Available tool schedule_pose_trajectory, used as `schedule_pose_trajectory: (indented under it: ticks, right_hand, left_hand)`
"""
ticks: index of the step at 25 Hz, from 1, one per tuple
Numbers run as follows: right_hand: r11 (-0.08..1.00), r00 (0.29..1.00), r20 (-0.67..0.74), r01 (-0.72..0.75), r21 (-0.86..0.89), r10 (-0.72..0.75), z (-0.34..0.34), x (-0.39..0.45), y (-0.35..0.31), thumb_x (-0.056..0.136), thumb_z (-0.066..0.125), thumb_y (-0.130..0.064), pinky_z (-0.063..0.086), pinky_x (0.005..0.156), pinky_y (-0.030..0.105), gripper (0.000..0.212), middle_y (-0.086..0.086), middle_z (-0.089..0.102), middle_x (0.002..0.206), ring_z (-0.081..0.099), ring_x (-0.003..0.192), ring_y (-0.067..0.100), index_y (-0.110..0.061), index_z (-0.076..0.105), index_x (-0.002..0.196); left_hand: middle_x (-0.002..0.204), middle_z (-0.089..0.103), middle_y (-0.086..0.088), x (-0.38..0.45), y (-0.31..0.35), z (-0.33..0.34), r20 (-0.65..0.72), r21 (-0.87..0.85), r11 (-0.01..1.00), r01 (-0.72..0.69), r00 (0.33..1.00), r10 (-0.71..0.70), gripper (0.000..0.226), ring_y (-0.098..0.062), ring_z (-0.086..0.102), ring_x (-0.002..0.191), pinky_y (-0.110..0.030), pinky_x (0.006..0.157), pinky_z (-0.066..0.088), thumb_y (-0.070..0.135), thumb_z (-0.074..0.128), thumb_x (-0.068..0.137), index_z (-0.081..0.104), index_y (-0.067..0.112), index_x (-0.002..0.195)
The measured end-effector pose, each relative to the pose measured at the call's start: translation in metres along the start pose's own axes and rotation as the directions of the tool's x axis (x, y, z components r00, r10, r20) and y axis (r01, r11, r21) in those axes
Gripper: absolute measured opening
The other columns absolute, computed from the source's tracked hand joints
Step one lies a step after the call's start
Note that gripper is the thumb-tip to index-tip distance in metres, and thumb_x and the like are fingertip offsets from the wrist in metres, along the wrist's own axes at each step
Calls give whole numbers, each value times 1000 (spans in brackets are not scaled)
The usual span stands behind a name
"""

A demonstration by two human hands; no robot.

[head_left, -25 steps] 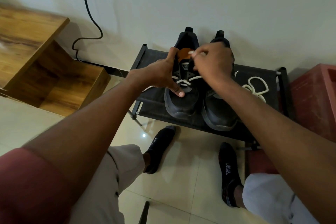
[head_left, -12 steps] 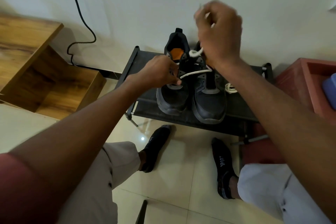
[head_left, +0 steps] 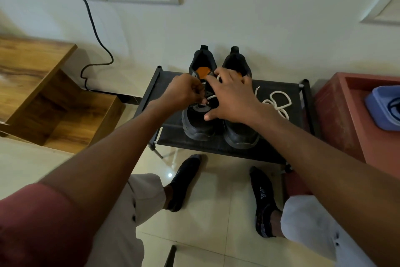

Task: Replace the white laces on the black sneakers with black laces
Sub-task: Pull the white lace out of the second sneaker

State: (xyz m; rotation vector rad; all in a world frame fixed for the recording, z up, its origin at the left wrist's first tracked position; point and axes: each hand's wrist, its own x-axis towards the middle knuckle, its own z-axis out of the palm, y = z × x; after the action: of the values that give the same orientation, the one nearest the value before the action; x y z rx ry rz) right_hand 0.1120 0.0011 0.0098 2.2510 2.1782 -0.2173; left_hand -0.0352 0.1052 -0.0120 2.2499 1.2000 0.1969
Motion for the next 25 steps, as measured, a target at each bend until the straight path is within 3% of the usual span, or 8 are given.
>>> schedule_pose_trajectory:
  ticks: [5,8,10,13,15,19,22,25]
  right_hand:
    - [999,999,-17,35,38,-34,22,10,9,64,82,-77,13,118,74,124,6,14,171,11,159,31,-36,19,163]
    - [997,997,-17,82,0,-82,27,13,13,65,78,-81,11,119,74,121,3,13,171,9,159,29,-37,21,162]
    - [997,997,-7,79,-18,-79,27,14,16,65,75,-84,10,119,74,119,3,13,171,9,159,29,-37,23,162]
    - [999,998,-31,49,-16,-49,28,13,17,62,74,-87,11,119,74,121,2,19,170,13,159,28,-38,24,161]
    - [999,999,-23,38,2,-38,27,13,16,62,75,-86,10,119,73,122,0,19,171,13,159,27,-37,23,160]
    - [1000,1000,-8,14,20,-14,24,12,16,62,76,-84,9,120,73,125,0,16,173,11,160,26,-34,19,161]
    - [1000,1000,-7,15,7,-15,24,15,13,61,77,-84,8,120,74,128,0,17,173,12,160,26,-32,18,162]
    - [1000,1000,2,12,14,-12,26,17,11,60,77,-86,7,119,74,131,0,14,173,13,160,25,-31,16,162]
  left_hand:
    - [89,71,0,1,2,3,-8,260,964,-56,998,60,17,-20,67,82,-29,66,48,22,86,82,79,15,95]
    - [92,71,-8,1,7,11,-54,314,948,-52,996,72,14,-27,68,81,-39,69,56,16,81,85,79,13,99]
    - [88,70,-6,4,6,9,-56,296,955,-31,997,50,9,-27,68,80,-33,63,51,17,81,85,82,15,94]
    - [82,76,0,5,-1,-3,-50,12,998,65,997,-65,8,-19,72,80,-31,71,58,17,89,78,84,19,83]
    - [81,78,-2,-2,-7,-8,-30,-213,965,153,986,-163,8,-17,74,83,-34,82,62,14,90,77,83,15,80]
    - [85,76,-6,-16,-9,-13,-8,-398,887,235,966,-260,4,-24,74,90,-40,87,62,14,82,87,79,11,87]
    - [82,65,9,-20,2,-16,-67,-59,996,66,995,-70,21,-11,63,79,-29,73,53,27,80,91,78,21,111]
    - [95,66,6,-9,13,-10,46,181,983,18,999,-27,34,-16,62,88,-28,68,43,45,79,89,78,24,115]
